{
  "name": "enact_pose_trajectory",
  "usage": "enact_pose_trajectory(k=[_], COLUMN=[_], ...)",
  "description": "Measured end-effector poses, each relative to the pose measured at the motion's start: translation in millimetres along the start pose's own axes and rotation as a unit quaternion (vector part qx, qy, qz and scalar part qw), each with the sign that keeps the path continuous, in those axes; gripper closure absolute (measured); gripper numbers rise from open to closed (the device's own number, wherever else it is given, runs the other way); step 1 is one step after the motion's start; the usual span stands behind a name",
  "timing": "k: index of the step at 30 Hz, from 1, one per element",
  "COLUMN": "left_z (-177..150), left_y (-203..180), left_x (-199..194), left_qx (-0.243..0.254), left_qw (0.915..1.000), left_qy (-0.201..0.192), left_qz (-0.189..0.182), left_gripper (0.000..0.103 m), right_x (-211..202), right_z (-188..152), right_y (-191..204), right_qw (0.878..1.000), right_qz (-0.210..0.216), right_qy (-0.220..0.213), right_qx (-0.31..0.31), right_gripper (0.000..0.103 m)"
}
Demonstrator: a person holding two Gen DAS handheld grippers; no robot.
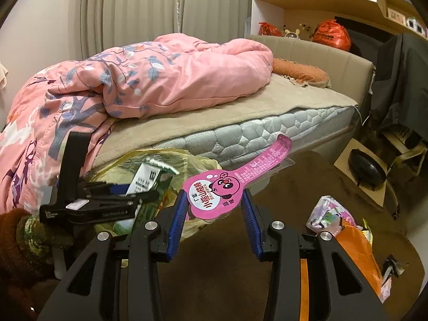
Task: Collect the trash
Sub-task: 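Carry the carton and lollipop card to the yellow bag and release both, then move both tools back over the table toward the orange bag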
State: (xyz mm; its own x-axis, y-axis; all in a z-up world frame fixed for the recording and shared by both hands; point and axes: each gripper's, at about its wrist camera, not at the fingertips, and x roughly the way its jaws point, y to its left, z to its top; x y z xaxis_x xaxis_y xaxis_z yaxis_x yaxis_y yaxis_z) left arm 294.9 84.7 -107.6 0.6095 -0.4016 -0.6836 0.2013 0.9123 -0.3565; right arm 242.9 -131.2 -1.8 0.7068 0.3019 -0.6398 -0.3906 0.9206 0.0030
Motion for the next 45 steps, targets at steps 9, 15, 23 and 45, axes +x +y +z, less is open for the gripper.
enact_pose_trajectory(k=[9,15,23,45], left_z=[12,25,31,9], left_y=[22,28,28,-73], left_x=[-37,-82,-111,-82], left_qx=[-0.045,-0.043,-0.009,0.083], left_qw=[0.9978,0.9976,0.9958,0.9929], left_qy=[-0.005,-0.050,-0.090,-0.048], left_qz=[-0.048,-0.023,0.011,-0.071], left_gripper=[0.037,0.035,0.035,0.035], right_x=[28,57,88,-55], right_z=[6,10,6,-64], right_y=[29,56,70,-35], right_qw=[0.999,0.996,0.992,0.994], right_qz=[0.043,0.075,0.087,-0.057], right_qy=[0.018,0.041,0.082,0.045], right_qx=[-0.014,-0.035,-0.031,0.083], right_gripper=[0.064,0.064,0.048,0.035])
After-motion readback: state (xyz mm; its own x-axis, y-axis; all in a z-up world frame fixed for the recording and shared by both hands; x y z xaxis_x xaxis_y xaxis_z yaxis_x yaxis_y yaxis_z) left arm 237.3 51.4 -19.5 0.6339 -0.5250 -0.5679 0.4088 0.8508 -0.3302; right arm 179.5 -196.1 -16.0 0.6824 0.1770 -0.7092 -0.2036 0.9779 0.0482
